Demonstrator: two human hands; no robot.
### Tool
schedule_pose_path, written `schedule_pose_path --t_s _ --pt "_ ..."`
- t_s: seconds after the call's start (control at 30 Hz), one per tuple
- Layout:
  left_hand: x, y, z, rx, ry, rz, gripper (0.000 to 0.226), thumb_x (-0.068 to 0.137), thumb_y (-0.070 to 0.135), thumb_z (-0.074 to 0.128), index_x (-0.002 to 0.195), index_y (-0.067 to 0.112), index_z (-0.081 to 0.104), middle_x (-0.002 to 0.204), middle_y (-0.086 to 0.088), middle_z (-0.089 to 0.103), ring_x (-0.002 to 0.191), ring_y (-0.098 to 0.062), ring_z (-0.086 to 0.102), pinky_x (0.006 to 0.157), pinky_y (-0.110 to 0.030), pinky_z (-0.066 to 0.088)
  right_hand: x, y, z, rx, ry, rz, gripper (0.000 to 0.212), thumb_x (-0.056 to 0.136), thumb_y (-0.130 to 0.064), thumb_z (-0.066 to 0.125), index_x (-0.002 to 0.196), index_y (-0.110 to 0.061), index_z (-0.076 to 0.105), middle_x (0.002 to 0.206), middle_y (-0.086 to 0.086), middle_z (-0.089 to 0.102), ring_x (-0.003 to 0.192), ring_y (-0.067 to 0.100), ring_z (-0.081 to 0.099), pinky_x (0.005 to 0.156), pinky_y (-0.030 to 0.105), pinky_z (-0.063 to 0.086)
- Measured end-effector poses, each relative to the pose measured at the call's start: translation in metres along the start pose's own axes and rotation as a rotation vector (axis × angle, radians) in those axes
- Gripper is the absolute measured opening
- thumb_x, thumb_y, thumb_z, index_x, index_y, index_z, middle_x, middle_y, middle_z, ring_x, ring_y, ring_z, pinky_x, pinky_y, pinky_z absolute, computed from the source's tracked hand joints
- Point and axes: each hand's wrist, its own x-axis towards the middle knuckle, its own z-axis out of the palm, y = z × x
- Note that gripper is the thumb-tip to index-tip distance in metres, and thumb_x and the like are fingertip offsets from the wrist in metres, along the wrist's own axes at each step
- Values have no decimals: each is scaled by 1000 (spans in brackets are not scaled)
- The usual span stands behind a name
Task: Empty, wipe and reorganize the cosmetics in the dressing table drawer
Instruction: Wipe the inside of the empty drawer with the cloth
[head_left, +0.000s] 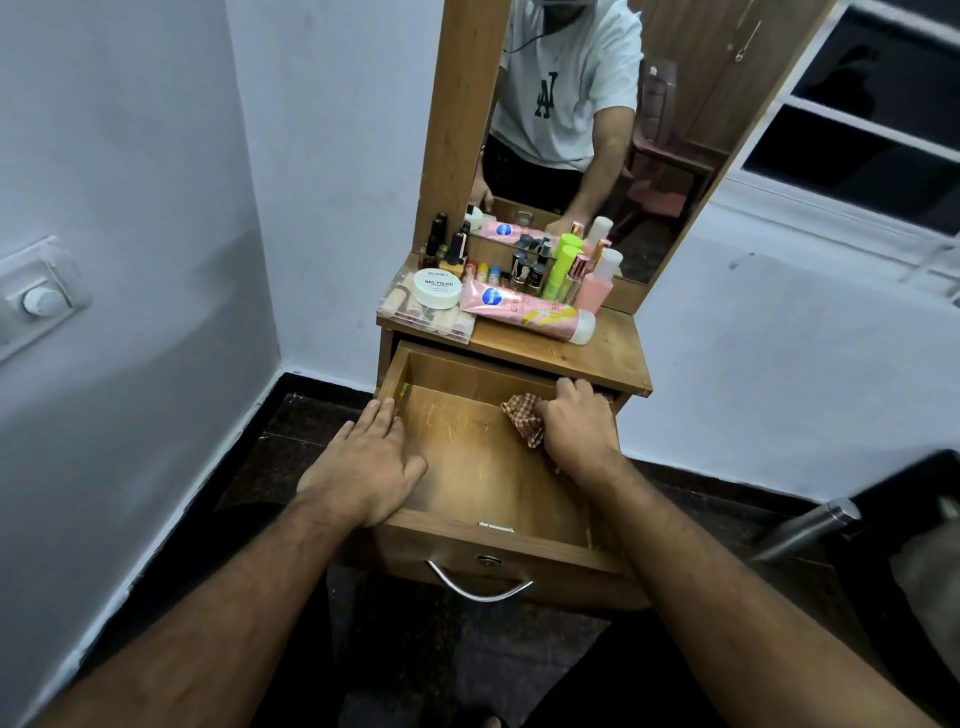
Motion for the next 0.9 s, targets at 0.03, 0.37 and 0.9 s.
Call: schedule_pose_path --t_s 0.03,0.37,0.9 --pt "-1 0 0 0 -2 1 67 102 45 19 157 9 8 164 -7 -12 151 -14 -12 123 -35 2 -1 1 -1 -18 60 -16 24 97 -30 57 113 -21 71 114 7 55 104 23 48 82 37 45" --pt "0 -3 1 -23 -8 -4 67 102 46 20 157 10 8 164 -4 -13 150 -13 -13 123 -35 1 -5 10 13 -297 -127 80 28 98 -29 54 120 -17 67 119 8 51 108 27 44 86 39 39" --pt "0 -3 2 -19 -3 -21 67 102 46 20 157 9 8 164 -3 -11 151 -12 -11 123 -37 2 1 -23 -1 -584 -573 74 36 93 -37 60 121 -15 64 119 10 64 108 27 58 88 41 40"
